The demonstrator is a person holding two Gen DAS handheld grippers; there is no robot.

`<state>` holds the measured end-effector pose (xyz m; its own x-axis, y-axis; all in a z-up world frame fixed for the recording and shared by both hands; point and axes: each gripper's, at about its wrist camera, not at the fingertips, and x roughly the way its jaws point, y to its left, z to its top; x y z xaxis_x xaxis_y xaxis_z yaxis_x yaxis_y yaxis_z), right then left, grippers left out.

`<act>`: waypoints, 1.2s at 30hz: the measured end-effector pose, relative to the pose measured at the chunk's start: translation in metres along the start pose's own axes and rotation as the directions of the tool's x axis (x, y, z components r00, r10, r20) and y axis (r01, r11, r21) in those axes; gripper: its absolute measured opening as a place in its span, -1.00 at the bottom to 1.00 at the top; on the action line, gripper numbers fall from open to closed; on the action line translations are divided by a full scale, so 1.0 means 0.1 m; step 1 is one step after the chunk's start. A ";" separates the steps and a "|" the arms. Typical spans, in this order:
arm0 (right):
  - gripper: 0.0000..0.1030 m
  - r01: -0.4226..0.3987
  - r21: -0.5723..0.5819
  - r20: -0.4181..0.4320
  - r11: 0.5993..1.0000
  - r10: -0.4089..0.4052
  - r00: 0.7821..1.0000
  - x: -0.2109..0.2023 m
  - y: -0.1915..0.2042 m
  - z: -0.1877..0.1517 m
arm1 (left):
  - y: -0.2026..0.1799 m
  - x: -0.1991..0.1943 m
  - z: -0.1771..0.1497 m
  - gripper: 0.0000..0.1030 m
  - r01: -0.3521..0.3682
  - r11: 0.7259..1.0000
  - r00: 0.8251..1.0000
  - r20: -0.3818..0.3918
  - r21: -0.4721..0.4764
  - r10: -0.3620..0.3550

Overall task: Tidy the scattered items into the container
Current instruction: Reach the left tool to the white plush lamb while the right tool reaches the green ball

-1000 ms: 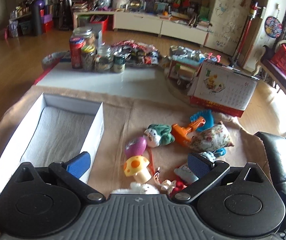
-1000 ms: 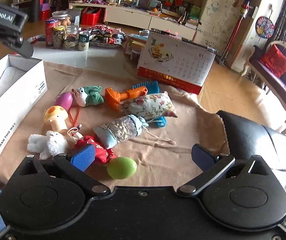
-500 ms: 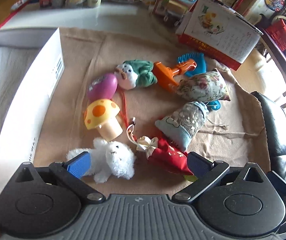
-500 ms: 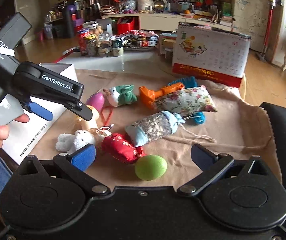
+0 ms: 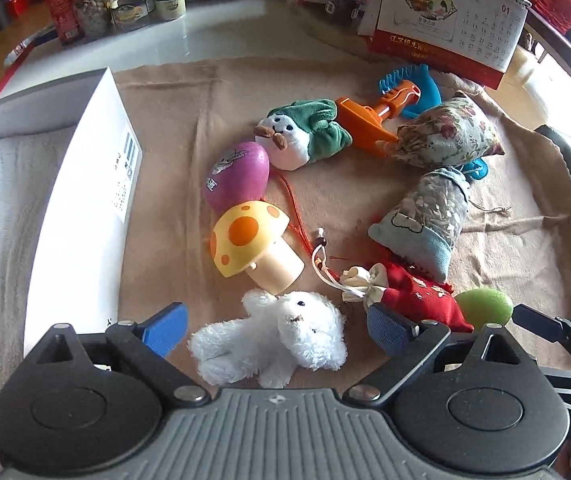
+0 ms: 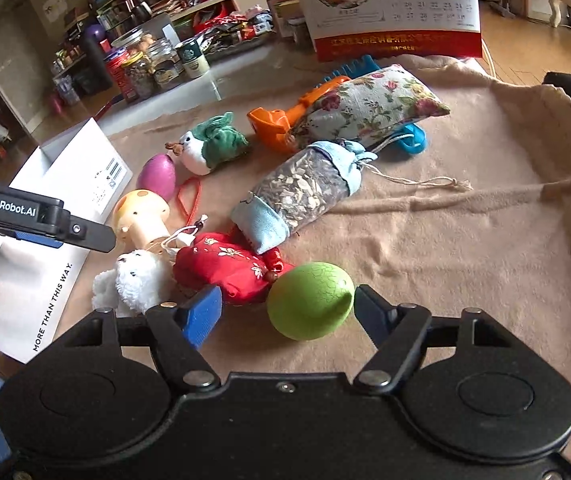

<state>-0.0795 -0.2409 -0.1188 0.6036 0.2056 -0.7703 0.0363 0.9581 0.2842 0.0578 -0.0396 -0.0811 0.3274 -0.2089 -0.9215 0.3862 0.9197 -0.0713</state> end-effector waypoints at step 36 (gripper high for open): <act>0.09 0.078 0.130 -0.073 0.988 -0.069 0.995 0.31 -0.06 -0.01 | -0.28 0.54 -0.24 0.13 -0.012 0.969 0.997 -0.070 0.245 0.031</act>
<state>-0.0616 -0.2403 -0.1454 0.5401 0.1529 -0.8276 0.1867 0.9371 0.2950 0.0436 -0.0688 -0.1379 0.2777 -0.1569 -0.9478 0.5818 0.8125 0.0360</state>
